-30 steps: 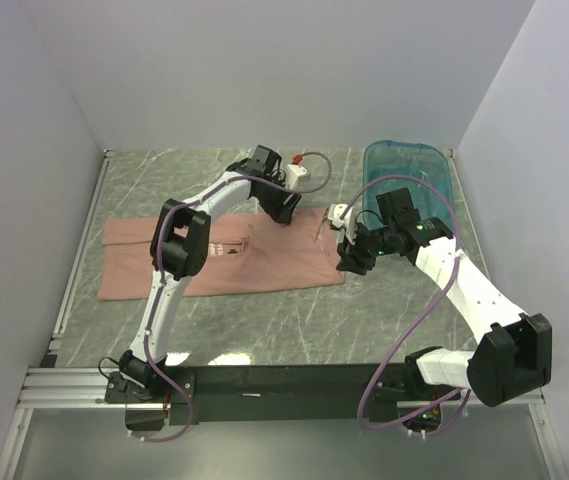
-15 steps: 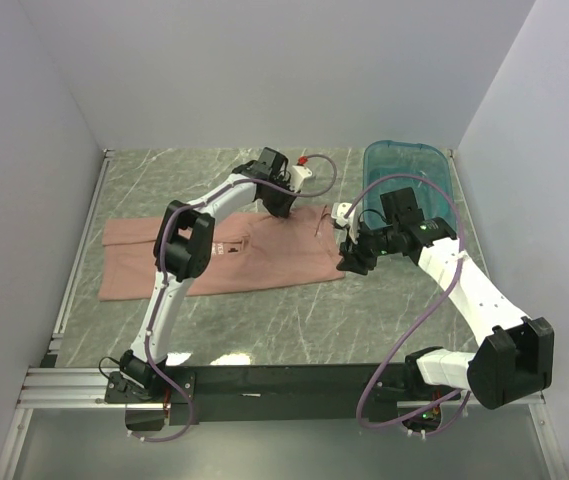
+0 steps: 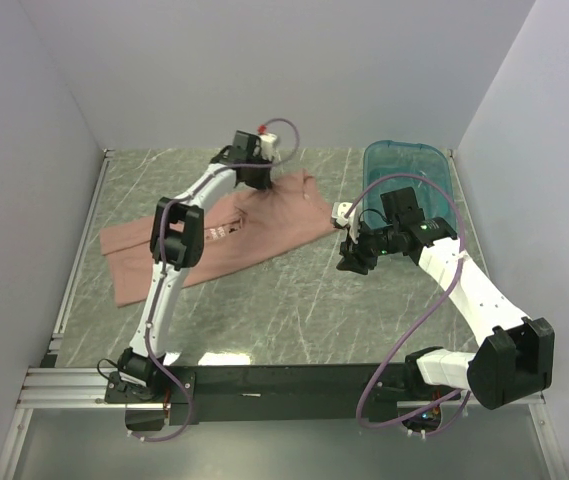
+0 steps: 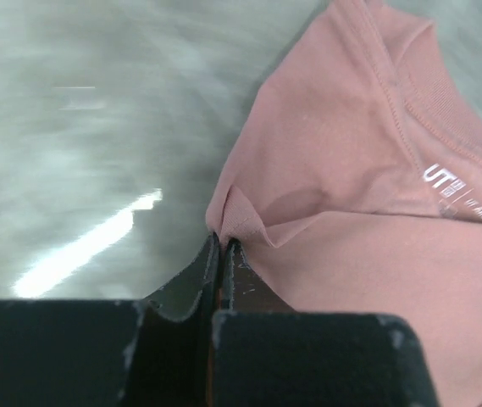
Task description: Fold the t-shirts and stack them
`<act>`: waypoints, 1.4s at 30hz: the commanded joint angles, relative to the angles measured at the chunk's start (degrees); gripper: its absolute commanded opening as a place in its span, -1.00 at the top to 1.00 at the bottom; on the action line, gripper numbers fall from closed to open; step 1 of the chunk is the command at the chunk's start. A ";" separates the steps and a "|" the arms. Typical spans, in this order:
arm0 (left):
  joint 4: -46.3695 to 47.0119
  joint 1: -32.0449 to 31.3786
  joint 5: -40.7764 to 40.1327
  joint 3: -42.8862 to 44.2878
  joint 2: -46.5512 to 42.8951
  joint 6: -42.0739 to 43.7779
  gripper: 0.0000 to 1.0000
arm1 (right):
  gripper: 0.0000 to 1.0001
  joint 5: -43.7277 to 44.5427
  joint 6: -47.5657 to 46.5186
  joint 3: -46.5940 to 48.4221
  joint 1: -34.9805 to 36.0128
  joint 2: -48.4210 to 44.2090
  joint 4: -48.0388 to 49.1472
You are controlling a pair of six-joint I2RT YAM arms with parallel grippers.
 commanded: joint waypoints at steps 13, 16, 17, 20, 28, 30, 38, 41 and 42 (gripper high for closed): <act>10.81 11.30 -10.48 2.27 -2.11 -24.88 0.77 | 0.05 0.46 -0.02 1.51 1.15 1.55 0.82; 11.42 11.65 -7.59 3.42 -2.46 -24.70 0.54 | 0.05 0.73 -0.28 1.42 1.85 1.90 0.73; 12.12 11.65 -7.05 3.07 -2.98 -24.44 0.41 | 0.05 0.73 -0.54 1.33 2.55 1.99 0.73; 14.93 11.74 -5.91 -1.84 -7.90 -23.82 0.24 | 0.05 1.34 -1.50 0.72 5.71 2.08 1.26; 23.47 16.04 -7.04 -32.38 -37.50 -24.69 -0.23 | 0.04 18.02 -5.37 0.10 27.67 6.11 8.97; 22.68 19.28 -8.18 -38.12 -46.70 -26.36 -0.31 | 0.03 24.52 -6.17 1.85 31.90 8.84 12.05; 8.88 33.08 -14.77 -64.23 -72.05 -29.37 -0.50 | -0.05 48.87 -0.46 17.04 51.77 34.04 35.26; 7.39 34.32 -20.91 -72.94 -81.54 -26.20 -0.60 | -0.07 51.79 -3.00 21.98 55.02 41.70 41.32; 7.47 34.24 -22.50 -74.61 -86.26 -26.11 -0.64 | -0.08 51.79 -3.70 23.73 55.55 43.20 42.29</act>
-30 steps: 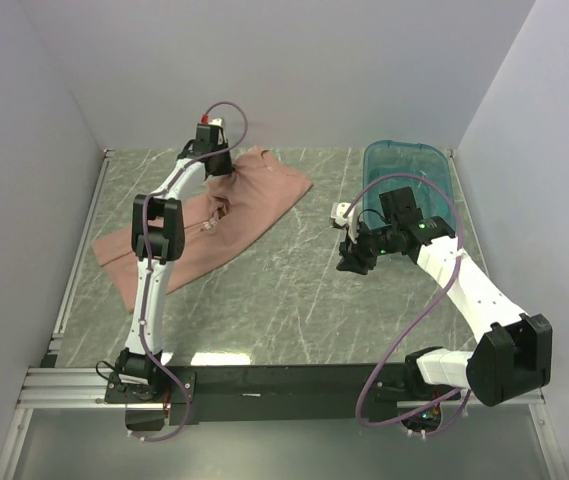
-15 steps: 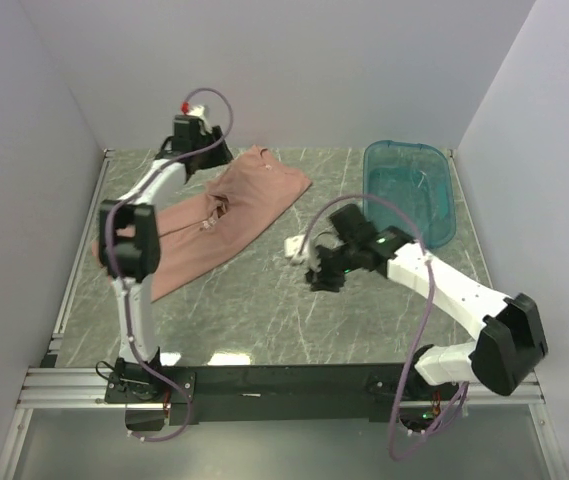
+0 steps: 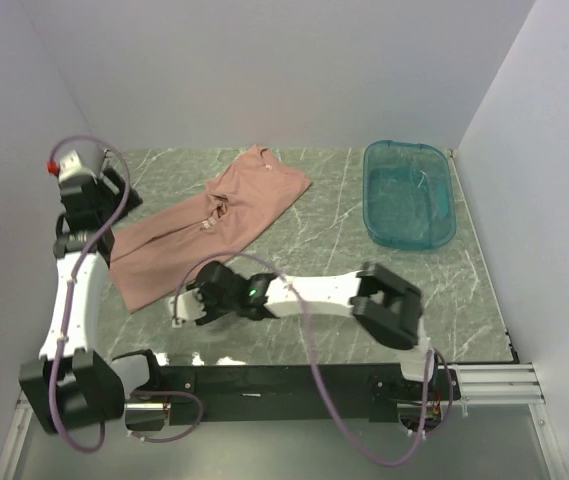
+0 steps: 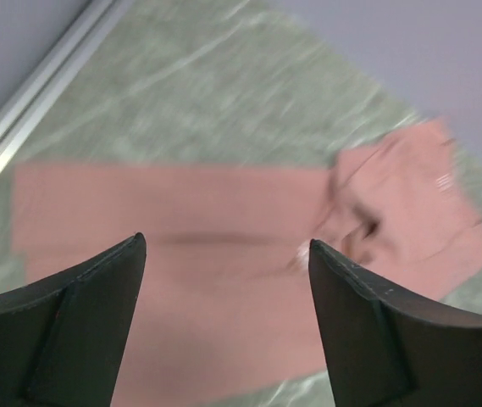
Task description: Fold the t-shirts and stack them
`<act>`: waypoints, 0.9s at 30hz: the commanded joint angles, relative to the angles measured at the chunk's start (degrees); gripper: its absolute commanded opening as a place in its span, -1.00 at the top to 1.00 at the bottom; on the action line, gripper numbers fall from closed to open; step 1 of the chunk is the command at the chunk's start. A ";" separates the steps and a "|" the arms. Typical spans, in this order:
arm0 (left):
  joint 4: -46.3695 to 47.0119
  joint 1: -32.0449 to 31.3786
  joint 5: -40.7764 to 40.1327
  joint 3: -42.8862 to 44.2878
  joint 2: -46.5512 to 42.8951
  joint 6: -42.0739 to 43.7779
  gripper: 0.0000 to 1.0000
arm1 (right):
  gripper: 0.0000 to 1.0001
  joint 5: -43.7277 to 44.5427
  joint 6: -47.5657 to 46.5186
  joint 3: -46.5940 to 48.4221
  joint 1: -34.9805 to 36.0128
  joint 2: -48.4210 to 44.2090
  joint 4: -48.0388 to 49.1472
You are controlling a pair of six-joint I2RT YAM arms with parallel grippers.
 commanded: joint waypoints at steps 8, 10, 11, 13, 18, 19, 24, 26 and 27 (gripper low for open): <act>-3.69 -1.26 -16.04 -12.70 -19.87 2.00 -0.82 | -0.14 5.95 -4.45 11.94 2.21 15.42 16.02; -4.65 -1.44 -18.24 -11.92 -20.22 1.74 -0.83 | -0.14 5.95 -3.92 13.78 1.77 17.70 16.46; -4.92 -1.61 -19.30 -11.91 -20.40 1.56 -0.83 | -0.13 6.12 -3.92 14.13 1.59 18.41 16.81; -5.09 -1.70 -21.06 -12.09 -21.19 0.86 -0.84 | -0.13 6.65 -3.83 14.84 1.07 19.73 18.12; -5.71 -2.14 -24.92 -11.74 -22.16 -0.37 -0.88 | -0.10 6.65 -2.69 18.61 -0.61 22.98 17.70; -5.62 -2.06 -25.11 -11.74 -22.24 -0.55 -0.88 | -0.09 6.39 -2.25 19.49 -0.96 24.21 16.74; -5.53 -2.14 -24.23 -11.83 -22.42 -0.64 -0.89 | 0.04 5.07 -1.19 22.66 -2.63 26.77 14.36; -5.36 -2.14 -24.06 -11.83 -22.51 -0.64 -0.88 | 0.14 5.07 -1.81 22.23 -2.63 26.86 14.27; -5.36 -2.06 -23.97 -11.91 -22.42 -0.64 -0.88 | 0.19 4.46 -1.81 22.14 -2.72 26.77 14.00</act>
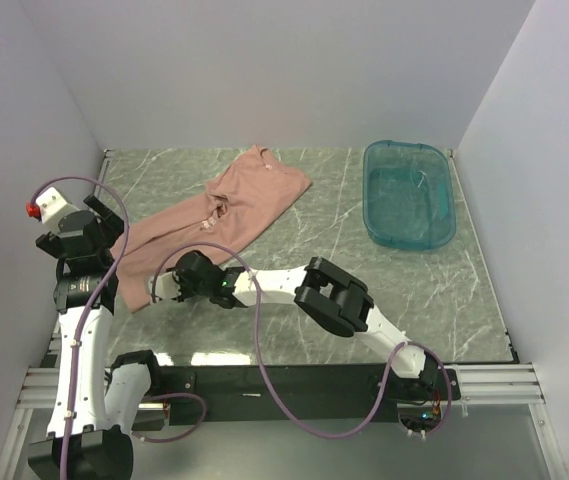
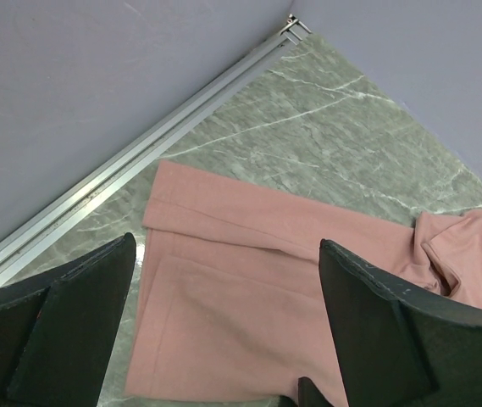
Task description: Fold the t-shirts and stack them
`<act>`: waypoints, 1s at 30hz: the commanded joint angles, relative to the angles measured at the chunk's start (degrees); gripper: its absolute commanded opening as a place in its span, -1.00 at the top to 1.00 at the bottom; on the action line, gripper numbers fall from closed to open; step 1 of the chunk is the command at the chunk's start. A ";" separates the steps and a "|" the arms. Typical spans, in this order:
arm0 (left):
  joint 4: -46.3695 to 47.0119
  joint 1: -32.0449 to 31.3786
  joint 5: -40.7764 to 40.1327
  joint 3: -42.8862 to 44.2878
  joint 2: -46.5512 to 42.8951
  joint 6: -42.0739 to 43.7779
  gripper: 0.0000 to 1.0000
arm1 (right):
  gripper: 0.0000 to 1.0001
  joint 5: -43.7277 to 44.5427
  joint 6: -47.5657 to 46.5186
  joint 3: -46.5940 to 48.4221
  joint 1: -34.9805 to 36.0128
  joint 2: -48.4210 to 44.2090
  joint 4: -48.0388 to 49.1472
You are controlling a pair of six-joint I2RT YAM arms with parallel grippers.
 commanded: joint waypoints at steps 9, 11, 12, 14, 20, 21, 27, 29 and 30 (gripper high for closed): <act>1.29 -0.17 -0.18 0.87 -0.65 -0.55 -0.89 | 1.00 -6.17 -0.13 -2.62 0.45 -2.80 -5.97; 1.29 -0.09 0.08 0.87 -0.56 -0.46 -0.88 | 1.00 -7.83 -1.71 -3.85 0.54 -4.64 -9.74; 1.37 -0.17 0.34 0.87 -0.39 -0.46 -0.88 | 1.00 -9.58 -2.67 -4.64 0.46 -6.22 -11.24; 1.55 -0.18 0.61 0.79 -0.48 -0.37 -0.88 | 1.00 -10.91 -3.55 -7.97 0.46 -8.07 -13.80; 1.90 -0.17 2.19 0.61 -0.13 -0.20 -0.87 | 1.00 -13.38 -5.40 -21.40 0.28 -16.94 -14.86; 1.99 -0.09 2.37 0.61 -0.04 -0.11 -0.87 | 1.00 -13.90 -6.36 -23.18 0.28 -19.39 -15.64; 2.52 -0.17 4.82 0.26 0.93 0.15 -0.86 | 1.00 -17.51 -8.47 -36.54 0.19 -29.24 -17.14; 2.52 -0.26 5.88 0.35 1.45 0.07 -0.86 | 1.00 -18.12 -9.27 -41.02 0.11 -31.45 -17.49; 2.60 -0.18 6.14 0.35 1.54 0.15 -0.86 | 1.00 -18.39 -9.97 -42.34 0.11 -33.46 -17.93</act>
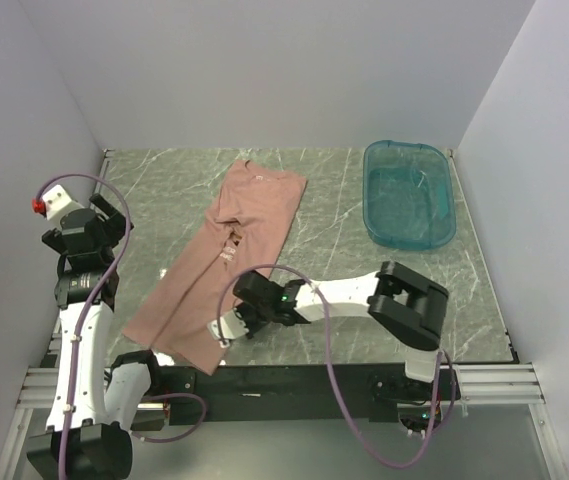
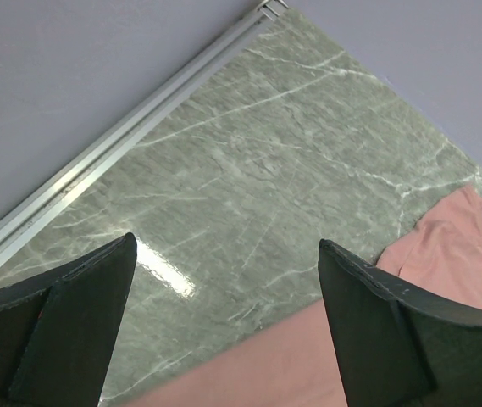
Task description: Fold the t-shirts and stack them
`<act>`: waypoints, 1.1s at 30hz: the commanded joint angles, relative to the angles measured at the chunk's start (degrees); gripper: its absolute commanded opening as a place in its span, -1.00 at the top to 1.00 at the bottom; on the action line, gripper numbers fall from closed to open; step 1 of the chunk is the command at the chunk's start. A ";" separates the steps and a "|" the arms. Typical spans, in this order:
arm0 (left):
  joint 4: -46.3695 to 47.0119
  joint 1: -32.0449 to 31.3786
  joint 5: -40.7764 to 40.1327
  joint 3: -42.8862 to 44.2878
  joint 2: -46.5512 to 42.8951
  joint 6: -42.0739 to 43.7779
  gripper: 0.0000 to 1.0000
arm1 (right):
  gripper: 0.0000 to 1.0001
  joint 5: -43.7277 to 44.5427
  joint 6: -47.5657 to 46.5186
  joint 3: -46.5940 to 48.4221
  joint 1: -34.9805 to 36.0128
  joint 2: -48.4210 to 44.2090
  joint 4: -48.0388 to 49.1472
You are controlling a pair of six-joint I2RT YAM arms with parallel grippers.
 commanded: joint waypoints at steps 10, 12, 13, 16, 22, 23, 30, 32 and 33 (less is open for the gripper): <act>3.20 -0.13 7.30 -0.27 2.25 0.13 -0.85 | 1.00 -4.65 -3.56 -17.13 -0.64 -13.72 -5.58; 3.72 -0.13 9.23 -0.44 3.39 0.48 -0.85 | 1.00 -4.91 -3.65 -19.06 -0.64 -15.30 -5.23; 3.90 -0.13 12.03 -0.45 3.83 0.48 -0.85 | 1.00 -5.09 -3.82 -20.11 -0.64 -15.75 -5.06; 4.60 -0.13 19.40 -0.53 6.47 1.10 -0.81 | 1.00 -5.00 -4.26 -22.04 -0.73 -17.68 -4.79; 7.85 -0.13 35.32 -1.06 14.97 1.54 -0.75 | 0.89 -4.65 -4.53 -23.29 -2.66 -20.23 -4.88; 8.12 -0.13 39.35 -0.63 16.74 0.67 -0.73 | 0.75 -4.73 -3.48 -22.85 -2.84 -20.93 -5.14; 4.96 -0.22 50.19 7.45 37.48 -0.39 -0.54 | 0.07 -7.28 1.53 -13.28 -6.79 -24.62 -14.53; 3.03 -1.36 51.25 11.92 43.90 -0.05 -0.72 | 0.07 -8.33 2.94 -10.20 -9.16 -25.41 -16.30; 2.24 -1.97 49.95 13.69 45.57 0.48 -0.75 | 0.07 -9.12 3.47 -9.32 -10.30 -26.29 -17.78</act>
